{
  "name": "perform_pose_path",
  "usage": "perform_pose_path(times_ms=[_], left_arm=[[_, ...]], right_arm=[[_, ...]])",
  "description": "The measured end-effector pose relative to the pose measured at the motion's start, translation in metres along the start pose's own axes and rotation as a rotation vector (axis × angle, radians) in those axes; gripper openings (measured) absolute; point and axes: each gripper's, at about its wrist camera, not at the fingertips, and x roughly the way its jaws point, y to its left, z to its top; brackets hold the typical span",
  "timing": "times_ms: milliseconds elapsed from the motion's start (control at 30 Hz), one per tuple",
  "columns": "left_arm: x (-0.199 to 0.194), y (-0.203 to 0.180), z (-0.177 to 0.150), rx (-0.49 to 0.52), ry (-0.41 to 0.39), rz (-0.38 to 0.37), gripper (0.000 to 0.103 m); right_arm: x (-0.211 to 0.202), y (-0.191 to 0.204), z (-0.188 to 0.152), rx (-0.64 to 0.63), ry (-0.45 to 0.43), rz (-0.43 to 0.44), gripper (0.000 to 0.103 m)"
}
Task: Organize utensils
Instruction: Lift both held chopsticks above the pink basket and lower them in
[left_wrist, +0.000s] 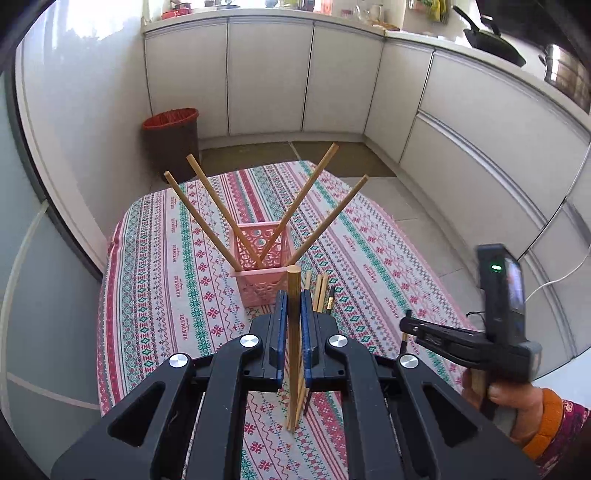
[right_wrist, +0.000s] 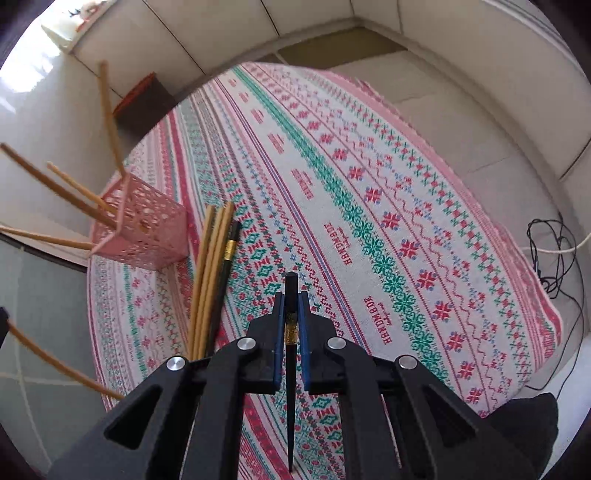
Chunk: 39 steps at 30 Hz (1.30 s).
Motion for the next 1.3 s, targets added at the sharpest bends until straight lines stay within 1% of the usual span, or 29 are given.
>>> perform_pose_path(times_ms=[167, 233, 367, 467, 600, 767, 900, 1000, 1100, 1233, 1267, 1300], left_arm=[[-0.020, 0.007, 0.003, -0.036, -0.044, -0.008, 0.006], [-0.027, 0.010, 0.003, -0.052, -0.056, -0.013, 0.006], [-0.038, 0.013, 0.006, -0.072, -0.083, -0.008, 0.006], [-0.046, 0.014, 0.014, -0.084, -0.104, -0.008, 0.006], [-0.064, 0.011, 0.033, -0.071, -0.157, -0.005, 0.006], [-0.090, 0.012, 0.069, -0.055, -0.240, 0.022, 0.006], [-0.102, 0.015, 0.095, -0.061, -0.306, 0.050, 0.006], [-0.094, 0.020, 0.109, -0.081, -0.335, 0.077, 0.006], [-0.071, 0.022, 0.114, -0.097, -0.326, 0.107, 0.006], [-0.027, 0.034, 0.107, -0.148, -0.258, 0.097, 0.007], [-0.016, 0.037, 0.104, -0.161, -0.236, 0.087, 0.008], [-0.003, 0.040, 0.099, -0.176, -0.199, 0.083, 0.008]], right_arm=[[-0.067, 0.010, -0.005, -0.073, -0.132, 0.053, 0.007], [-0.085, 0.014, -0.006, -0.088, -0.161, 0.065, 0.007], [-0.121, 0.023, 0.004, -0.118, -0.208, 0.087, 0.007], [-0.143, 0.032, 0.012, -0.132, -0.226, 0.114, 0.007], [-0.178, 0.053, 0.026, -0.167, -0.266, 0.161, 0.007], [-0.216, 0.081, 0.040, -0.203, -0.303, 0.246, 0.007], [-0.232, 0.102, 0.049, -0.228, -0.324, 0.305, 0.007], [-0.235, 0.120, 0.054, -0.253, -0.359, 0.309, 0.007], [-0.227, 0.134, 0.060, -0.266, -0.380, 0.303, 0.007], [-0.203, 0.145, 0.069, -0.277, -0.415, 0.259, 0.007], [-0.197, 0.148, 0.072, -0.278, -0.419, 0.247, 0.007], [-0.191, 0.148, 0.074, -0.279, -0.419, 0.236, 0.007]])
